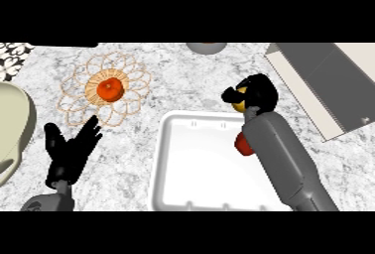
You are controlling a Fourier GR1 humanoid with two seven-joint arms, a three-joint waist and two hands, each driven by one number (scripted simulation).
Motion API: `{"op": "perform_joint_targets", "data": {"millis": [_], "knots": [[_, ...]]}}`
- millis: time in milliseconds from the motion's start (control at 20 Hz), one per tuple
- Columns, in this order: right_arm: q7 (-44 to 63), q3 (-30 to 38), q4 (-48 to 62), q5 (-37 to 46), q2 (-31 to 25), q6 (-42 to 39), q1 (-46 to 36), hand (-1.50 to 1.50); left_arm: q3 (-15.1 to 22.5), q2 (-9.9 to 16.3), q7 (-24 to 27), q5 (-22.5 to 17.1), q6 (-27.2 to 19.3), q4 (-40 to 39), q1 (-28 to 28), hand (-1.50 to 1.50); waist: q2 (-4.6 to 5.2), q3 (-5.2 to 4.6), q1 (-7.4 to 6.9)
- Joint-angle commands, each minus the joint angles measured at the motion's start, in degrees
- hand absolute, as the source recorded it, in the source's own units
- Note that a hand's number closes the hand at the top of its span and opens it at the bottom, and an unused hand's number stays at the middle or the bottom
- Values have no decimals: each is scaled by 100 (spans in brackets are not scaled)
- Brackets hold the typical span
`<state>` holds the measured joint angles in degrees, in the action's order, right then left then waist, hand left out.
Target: Pick the lemon from the tray and place it in the tiered shelf
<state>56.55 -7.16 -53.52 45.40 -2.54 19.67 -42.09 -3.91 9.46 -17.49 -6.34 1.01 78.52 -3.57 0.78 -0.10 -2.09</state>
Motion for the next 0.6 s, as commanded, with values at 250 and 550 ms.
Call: {"op": "perform_joint_targets", "data": {"millis": [250,550], "knots": [[2208,434,1078,1965,-469,621,-2486,150,89,-47,-61,91,-37,-94,-226,0,-24,-25,-150],[2850,707,1594,2956,-571,147,-3560,150,13,79,-220,45,33,-146,-264,0,-50,-19,-70]]}}
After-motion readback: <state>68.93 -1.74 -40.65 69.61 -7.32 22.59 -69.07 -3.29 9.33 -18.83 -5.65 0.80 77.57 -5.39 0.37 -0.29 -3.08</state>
